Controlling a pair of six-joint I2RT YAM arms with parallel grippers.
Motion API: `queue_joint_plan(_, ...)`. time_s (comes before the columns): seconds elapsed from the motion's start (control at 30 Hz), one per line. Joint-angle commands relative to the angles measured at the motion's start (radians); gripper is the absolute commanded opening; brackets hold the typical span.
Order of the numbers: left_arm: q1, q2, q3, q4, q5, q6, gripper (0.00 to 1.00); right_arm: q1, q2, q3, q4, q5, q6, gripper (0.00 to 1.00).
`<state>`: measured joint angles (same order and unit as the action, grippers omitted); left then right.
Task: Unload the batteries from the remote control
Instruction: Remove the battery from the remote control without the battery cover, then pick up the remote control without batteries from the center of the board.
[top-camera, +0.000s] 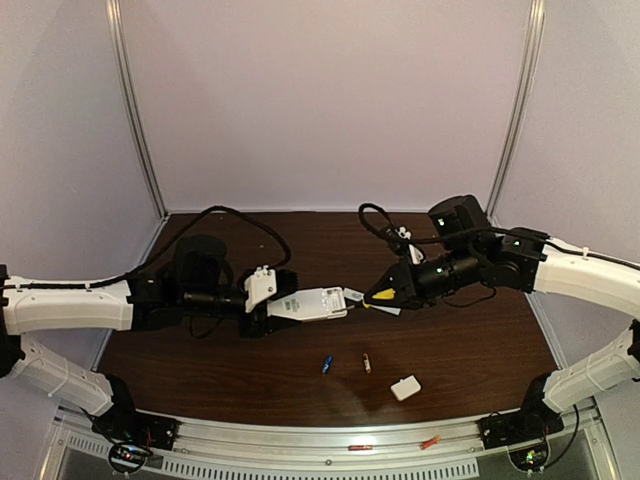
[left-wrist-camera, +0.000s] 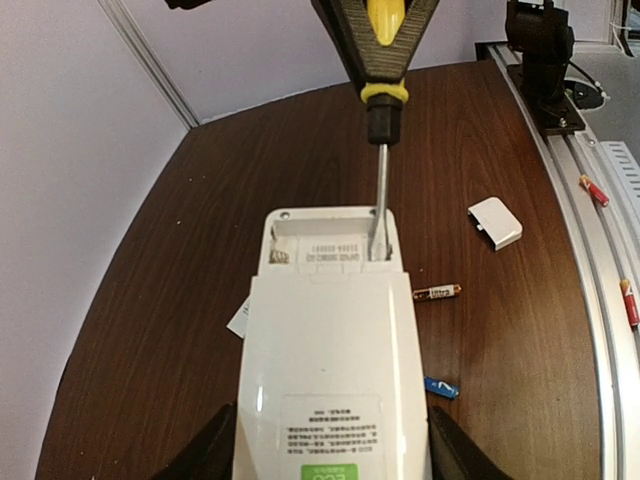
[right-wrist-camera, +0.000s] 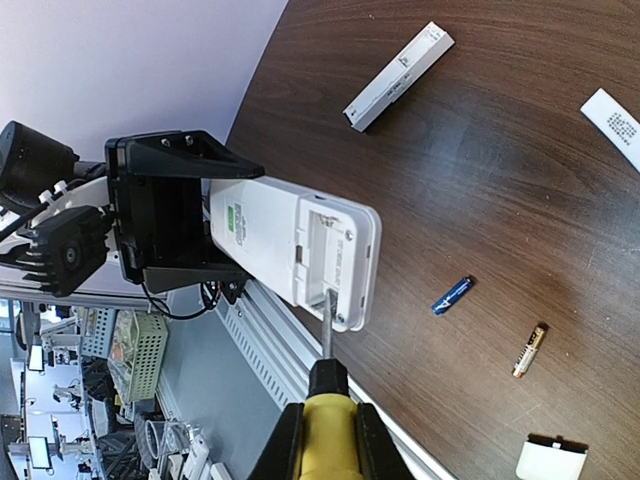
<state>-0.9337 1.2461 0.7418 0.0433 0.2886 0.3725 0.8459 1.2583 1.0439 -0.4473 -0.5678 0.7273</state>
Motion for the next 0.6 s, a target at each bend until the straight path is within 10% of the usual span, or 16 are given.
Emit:
queue_joint_plan(0.0, -0.008, -0.042, -0.001, 0.056, -0.042, -0.033, 0.0, -0.002, -0.003, 0.053, -0.071, 0.032, -0.037, 0.0)
queue_joint_plan(0.57, -0.006, -0.033, 0.186, -0.151, -0.429, -0.148, 0.0, -0.041, -0.043, 0.233, -0.223, 0.35, -0.092, 0.0)
